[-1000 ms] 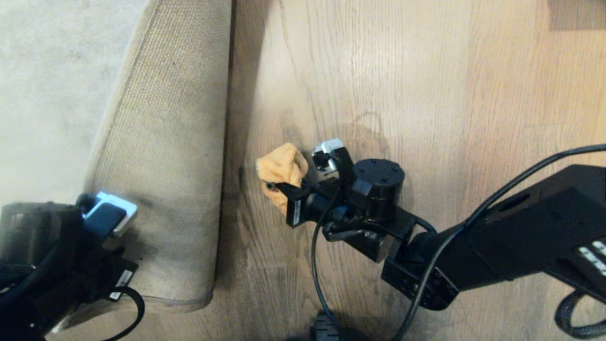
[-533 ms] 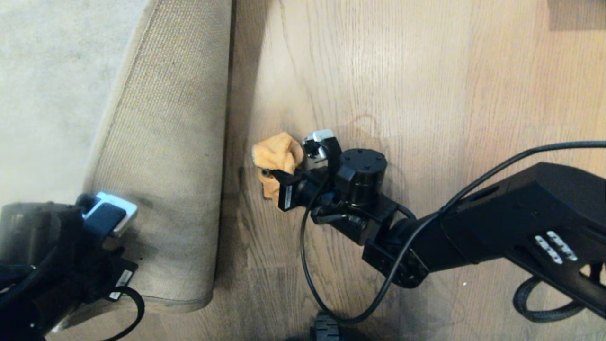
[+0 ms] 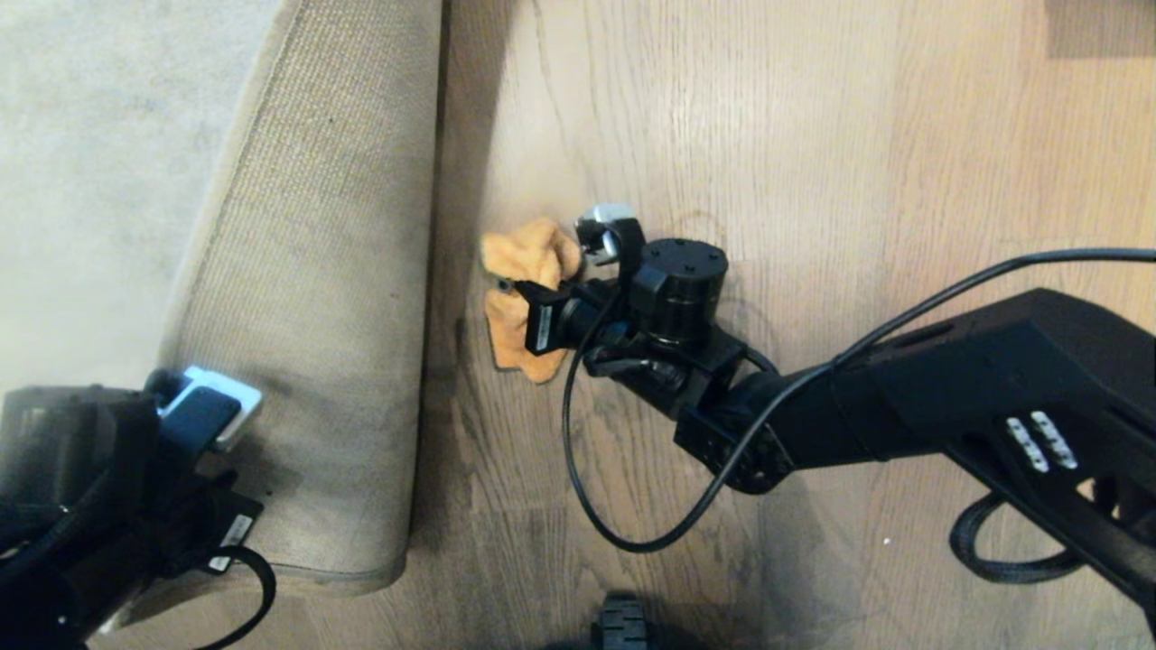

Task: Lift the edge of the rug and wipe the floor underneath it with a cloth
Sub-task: Wipe the floor under the carpet with a rag

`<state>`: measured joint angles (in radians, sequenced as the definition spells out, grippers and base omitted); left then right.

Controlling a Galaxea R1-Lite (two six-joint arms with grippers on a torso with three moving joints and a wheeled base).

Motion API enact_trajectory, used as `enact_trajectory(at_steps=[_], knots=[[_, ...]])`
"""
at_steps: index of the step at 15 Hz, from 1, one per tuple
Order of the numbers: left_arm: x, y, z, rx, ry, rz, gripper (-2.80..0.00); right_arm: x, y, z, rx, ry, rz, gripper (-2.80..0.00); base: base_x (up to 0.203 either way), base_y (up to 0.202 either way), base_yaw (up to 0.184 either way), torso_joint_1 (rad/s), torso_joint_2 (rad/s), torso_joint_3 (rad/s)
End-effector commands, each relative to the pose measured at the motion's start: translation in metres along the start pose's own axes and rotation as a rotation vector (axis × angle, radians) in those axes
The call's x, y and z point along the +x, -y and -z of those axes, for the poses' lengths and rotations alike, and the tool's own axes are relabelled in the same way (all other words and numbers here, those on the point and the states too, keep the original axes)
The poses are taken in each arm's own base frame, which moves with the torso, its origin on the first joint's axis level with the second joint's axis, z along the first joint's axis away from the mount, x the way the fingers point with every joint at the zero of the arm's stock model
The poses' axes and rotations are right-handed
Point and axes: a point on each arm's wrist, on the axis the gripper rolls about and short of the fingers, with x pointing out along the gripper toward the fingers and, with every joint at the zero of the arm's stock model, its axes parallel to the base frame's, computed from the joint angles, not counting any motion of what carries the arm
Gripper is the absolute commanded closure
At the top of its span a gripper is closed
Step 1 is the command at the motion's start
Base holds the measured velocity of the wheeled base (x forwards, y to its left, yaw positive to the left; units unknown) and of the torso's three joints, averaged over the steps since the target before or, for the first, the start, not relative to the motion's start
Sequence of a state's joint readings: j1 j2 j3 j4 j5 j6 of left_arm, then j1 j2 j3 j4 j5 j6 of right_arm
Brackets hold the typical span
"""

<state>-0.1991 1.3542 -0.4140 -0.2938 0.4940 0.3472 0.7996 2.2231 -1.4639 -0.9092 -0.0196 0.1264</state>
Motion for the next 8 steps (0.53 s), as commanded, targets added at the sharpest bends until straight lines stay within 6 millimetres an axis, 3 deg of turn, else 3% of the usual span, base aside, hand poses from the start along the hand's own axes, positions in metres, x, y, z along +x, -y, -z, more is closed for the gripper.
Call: enact_trajectory(at_steps=[1, 8], knots=[[0.0, 0.001, 0.0, 0.003, 0.002, 0.0, 0.0, 0.007, 0.001, -0.006, 0.0, 0.028, 0.002, 0.0, 0.0, 0.0, 0.0, 0.0, 0.0, 0.0], [-0.001, 0.001, -0.001, 0.004, 0.005, 0.002, 0.0, 0.018, 0.004, -0.017, -0.002, 0.053, 0.005, 0.0, 0.0, 0.0, 0.0, 0.0, 0.0, 0.0]])
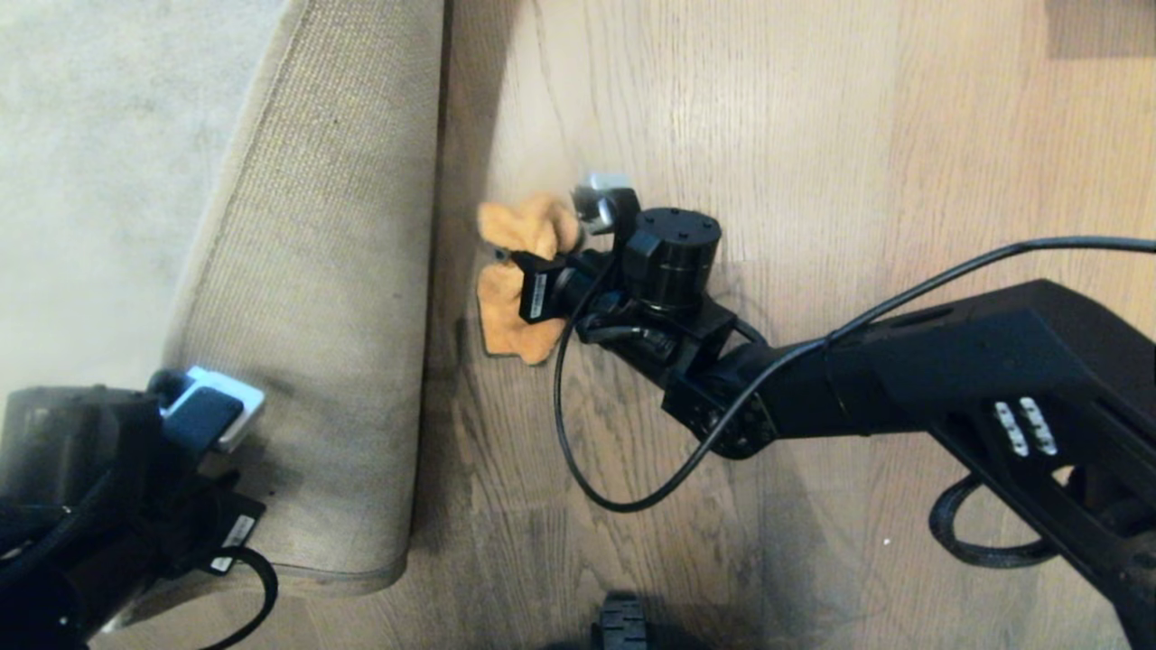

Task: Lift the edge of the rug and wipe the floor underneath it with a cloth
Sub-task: Wipe the floor under the carpet with a rag

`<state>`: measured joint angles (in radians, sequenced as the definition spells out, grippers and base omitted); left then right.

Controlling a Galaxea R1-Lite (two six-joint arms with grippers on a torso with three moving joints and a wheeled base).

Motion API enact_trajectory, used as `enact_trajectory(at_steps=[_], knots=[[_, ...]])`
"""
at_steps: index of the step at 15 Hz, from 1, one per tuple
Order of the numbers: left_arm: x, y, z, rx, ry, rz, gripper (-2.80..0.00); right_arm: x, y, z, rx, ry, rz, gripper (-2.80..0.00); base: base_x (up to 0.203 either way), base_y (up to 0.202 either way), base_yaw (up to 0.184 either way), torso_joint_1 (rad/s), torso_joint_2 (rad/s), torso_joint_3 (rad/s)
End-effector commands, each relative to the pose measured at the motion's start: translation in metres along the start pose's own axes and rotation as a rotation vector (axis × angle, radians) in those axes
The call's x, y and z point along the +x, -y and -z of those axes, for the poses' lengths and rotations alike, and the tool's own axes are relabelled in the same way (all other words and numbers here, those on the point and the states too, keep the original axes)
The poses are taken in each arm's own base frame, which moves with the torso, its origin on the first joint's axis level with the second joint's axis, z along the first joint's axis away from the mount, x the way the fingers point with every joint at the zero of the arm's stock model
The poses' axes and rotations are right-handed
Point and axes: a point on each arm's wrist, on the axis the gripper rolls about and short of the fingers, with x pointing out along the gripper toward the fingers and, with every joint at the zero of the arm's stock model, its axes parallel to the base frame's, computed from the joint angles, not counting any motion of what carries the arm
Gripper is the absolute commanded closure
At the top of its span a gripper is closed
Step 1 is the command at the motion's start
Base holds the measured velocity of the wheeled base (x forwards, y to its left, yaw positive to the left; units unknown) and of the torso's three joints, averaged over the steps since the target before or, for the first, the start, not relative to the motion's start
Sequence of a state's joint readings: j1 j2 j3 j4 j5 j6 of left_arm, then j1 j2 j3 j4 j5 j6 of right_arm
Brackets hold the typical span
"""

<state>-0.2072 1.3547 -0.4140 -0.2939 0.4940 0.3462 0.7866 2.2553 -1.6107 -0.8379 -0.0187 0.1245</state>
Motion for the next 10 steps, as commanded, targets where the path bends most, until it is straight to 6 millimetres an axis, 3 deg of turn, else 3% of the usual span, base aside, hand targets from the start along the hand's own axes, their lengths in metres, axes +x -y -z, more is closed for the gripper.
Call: enact_trajectory(at_steps=[1, 5, 10], knots=[[0.0, 0.0, 0.0, 0.001, 0.001, -0.004, 0.0, 0.003, -0.001, -0.002, 0.0, 0.017, -0.005, 0.0, 0.0, 0.0, 0.0, 0.0, 0.0, 0.0], [0.0, 0.0, 0.0, 0.002, 0.0, -0.003, 0.0, 0.008, 0.003, -0.01, -0.001, 0.048, -0.005, 0.0, 0.0, 0.0, 0.0, 0.0, 0.0, 0.0], [0.001, 0.0, 0.0, 0.003, -0.003, -0.002, 0.0, 0.016, 0.006, -0.043, -0.007, 0.122, 0.002, 0.0, 0.0, 0.0, 0.0, 0.0, 0.0, 0.0]])
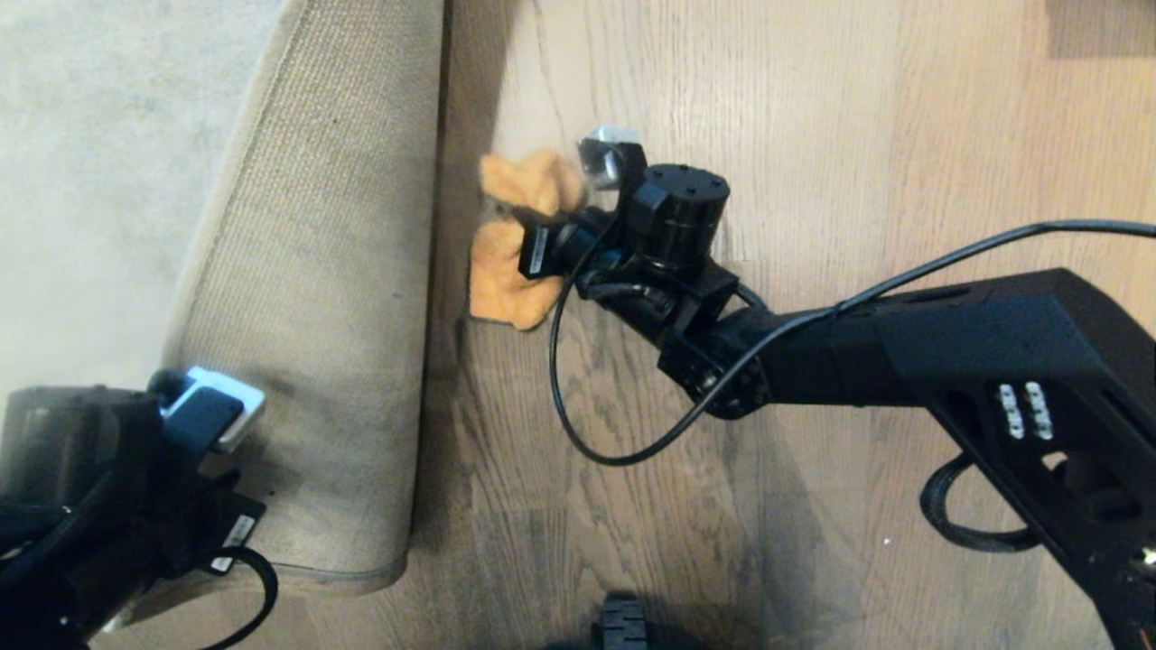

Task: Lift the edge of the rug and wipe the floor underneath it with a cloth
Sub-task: Wipe the floor under the carpet with a rag

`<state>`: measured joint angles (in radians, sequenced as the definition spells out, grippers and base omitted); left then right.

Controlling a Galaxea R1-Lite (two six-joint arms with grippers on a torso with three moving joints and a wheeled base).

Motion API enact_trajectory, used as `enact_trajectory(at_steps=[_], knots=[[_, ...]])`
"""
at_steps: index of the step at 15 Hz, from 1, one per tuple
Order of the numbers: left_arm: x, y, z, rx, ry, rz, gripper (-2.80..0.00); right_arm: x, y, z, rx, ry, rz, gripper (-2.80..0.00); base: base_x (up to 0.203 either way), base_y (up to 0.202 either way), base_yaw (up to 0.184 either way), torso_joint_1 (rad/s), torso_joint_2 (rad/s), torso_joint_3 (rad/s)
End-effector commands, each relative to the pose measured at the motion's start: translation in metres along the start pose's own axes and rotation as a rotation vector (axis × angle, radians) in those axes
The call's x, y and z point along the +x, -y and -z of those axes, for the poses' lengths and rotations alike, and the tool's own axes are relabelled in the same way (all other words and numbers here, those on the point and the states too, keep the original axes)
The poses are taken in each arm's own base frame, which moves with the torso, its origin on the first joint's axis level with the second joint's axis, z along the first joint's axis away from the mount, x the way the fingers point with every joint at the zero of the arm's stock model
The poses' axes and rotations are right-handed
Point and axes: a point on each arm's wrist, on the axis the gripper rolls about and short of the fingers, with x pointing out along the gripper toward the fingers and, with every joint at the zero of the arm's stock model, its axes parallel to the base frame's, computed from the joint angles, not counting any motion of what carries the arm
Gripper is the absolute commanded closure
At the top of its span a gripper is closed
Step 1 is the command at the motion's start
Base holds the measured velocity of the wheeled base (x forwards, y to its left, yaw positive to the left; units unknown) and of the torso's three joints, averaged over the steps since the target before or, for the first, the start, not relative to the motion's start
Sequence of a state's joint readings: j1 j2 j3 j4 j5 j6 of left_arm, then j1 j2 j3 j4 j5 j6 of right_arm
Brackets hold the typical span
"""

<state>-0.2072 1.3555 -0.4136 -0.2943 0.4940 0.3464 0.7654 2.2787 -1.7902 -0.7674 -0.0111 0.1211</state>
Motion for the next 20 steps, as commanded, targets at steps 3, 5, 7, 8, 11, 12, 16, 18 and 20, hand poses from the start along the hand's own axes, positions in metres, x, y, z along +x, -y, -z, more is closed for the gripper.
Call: enact_trajectory(at_steps=[3, 5, 7, 8, 11, 12, 16, 18, 20], knots=[[0.0, 0.0, 0.0, 0.002, -0.001, -0.003, 0.0, 0.003, 0.007, -0.037, -0.011, 0.083, 0.016, 0.0, 0.0, 0.0, 0.0, 0.0, 0.0, 0.0], [0.0, 0.001, 0.002, 0.004, -0.005, -0.001, 0.0, -0.002, 0.013, -0.055, -0.024, 0.107, 0.03, 0.0, 0.0, 0.0, 0.0, 0.0, 0.0, 0.0], [0.0, 0.0, 0.002, 0.004, -0.005, -0.002, 0.0, -0.009, 0.022, -0.072, -0.082, 0.124, 0.053, 0.0, 0.0, 0.0, 0.0, 0.0, 0.0, 0.0], [0.0, 0.0, 0.002, 0.004, -0.004, -0.002, 0.0, -0.012, 0.024, -0.082, -0.093, 0.135, 0.06, 0.0, 0.0, 0.0, 0.0, 0.0, 0.0, 0.0], [0.0, 0.0, 0.002, 0.003, -0.004, -0.004, 0.0, -0.028, 0.03, -0.101, -0.105, 0.131, 0.083, 0.0, 0.0, 0.0, 0.0, 0.0, 0.0, 0.0], [-0.001, 0.0, 0.002, 0.002, -0.003, -0.004, 0.0, -0.036, 0.033, -0.106, -0.108, 0.122, 0.092, 0.0, 0.0, 0.0, 0.0, 0.0, 0.0, 0.0], [-0.001, 0.0, 0.002, 0.002, -0.003, -0.004, 0.0, -0.075, 0.047, -0.113, -0.124, 0.053, 0.147, 0.0, 0.0, 0.0, 0.0, 0.0, 0.0, 0.0], [-0.001, 0.002, 0.001, 0.009, 0.002, 0.004, 0.0, -0.095, 0.052, -0.111, -0.139, 0.023, 0.173, 0.0, 0.0, 0.0, 0.0, 0.0, 0.0, 0.0], [-0.002, 0.003, 0.001, 0.014, 0.008, 0.009, 0.0, -0.113, 0.059, -0.1, -0.186, -0.013, 0.195, 0.0, 0.0, 0.0, 0.0, 0.0, 0.0, 0.0]])
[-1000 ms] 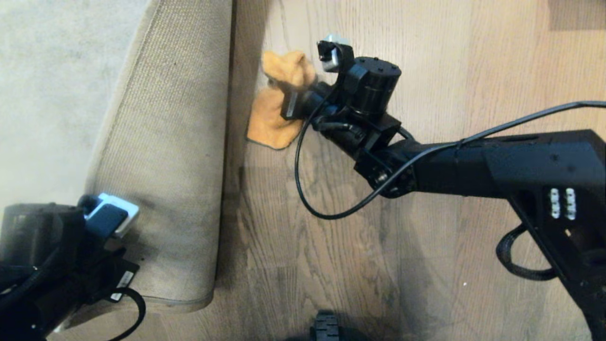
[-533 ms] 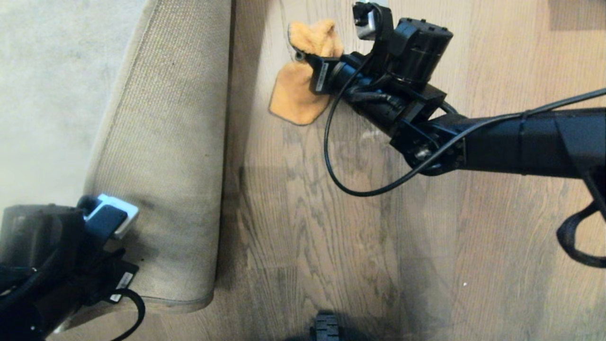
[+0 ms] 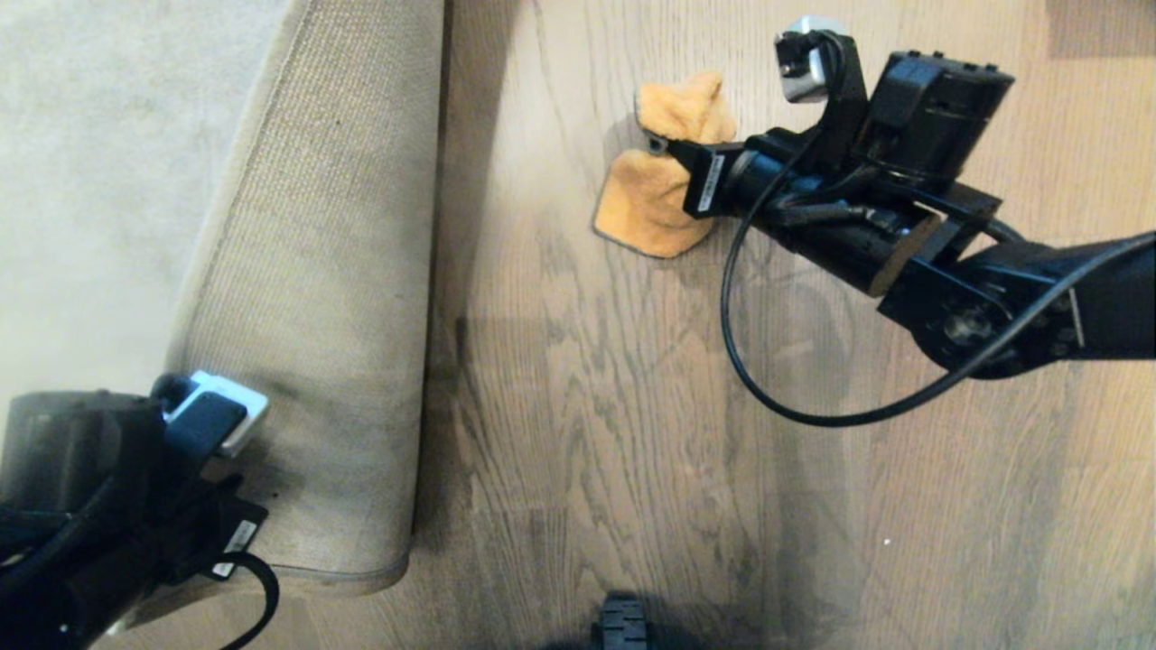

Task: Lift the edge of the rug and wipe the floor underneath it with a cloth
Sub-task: Wipe the floor under the carpet with a rag

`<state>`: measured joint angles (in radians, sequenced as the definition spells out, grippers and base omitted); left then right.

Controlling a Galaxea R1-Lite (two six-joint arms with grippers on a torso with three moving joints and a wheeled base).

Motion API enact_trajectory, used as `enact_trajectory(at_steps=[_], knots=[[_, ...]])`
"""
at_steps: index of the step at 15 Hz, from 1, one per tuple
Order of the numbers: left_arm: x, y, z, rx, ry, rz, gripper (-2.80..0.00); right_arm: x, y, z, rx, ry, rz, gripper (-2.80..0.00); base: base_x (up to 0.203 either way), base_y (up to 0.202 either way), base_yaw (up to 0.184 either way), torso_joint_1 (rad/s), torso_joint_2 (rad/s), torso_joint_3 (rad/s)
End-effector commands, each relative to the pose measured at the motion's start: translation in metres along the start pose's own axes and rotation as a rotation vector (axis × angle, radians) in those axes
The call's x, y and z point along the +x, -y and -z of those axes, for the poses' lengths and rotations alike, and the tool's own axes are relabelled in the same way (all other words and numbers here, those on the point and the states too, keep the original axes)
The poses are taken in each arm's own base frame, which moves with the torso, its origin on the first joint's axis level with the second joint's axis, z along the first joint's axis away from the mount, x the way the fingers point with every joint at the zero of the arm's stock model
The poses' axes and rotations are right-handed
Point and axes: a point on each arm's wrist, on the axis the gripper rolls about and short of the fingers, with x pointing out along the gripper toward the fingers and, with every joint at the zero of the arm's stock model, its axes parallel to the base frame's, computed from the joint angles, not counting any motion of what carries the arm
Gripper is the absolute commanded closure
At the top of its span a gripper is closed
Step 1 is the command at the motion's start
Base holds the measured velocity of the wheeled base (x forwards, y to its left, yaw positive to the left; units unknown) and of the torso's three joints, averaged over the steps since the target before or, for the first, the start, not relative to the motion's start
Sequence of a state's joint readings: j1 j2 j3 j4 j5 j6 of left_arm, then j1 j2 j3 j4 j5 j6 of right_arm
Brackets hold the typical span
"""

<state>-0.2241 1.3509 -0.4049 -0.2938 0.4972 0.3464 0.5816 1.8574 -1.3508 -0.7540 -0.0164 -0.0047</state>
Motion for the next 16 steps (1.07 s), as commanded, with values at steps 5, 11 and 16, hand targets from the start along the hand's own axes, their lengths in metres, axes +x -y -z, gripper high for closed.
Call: enact_trajectory(at_steps=[5, 11, 16], knots=[[0.0, 0.001, -0.001, 0.006, 0.004, 0.003, 0.0, -0.061, 0.02, 0.015, -0.102, -0.033, 0.057, 0.0, 0.0, 0.0, 0.0, 0.0, 0.0, 0.0], [-0.001, 0.002, -0.001, 0.008, 0.006, 0.007, 0.0, -0.122, 0.044, 0.027, -0.155, -0.052, 0.154, 0.0, 0.0, 0.0, 0.0, 0.0, 0.0, 0.0], [-0.001, 0.003, 0.003, 0.017, -0.003, 0.01, 0.0, -0.177, 0.067, 0.022, -0.189, -0.07, 0.288, 0.0, 0.0, 0.0, 0.0, 0.0, 0.0, 0.0]])
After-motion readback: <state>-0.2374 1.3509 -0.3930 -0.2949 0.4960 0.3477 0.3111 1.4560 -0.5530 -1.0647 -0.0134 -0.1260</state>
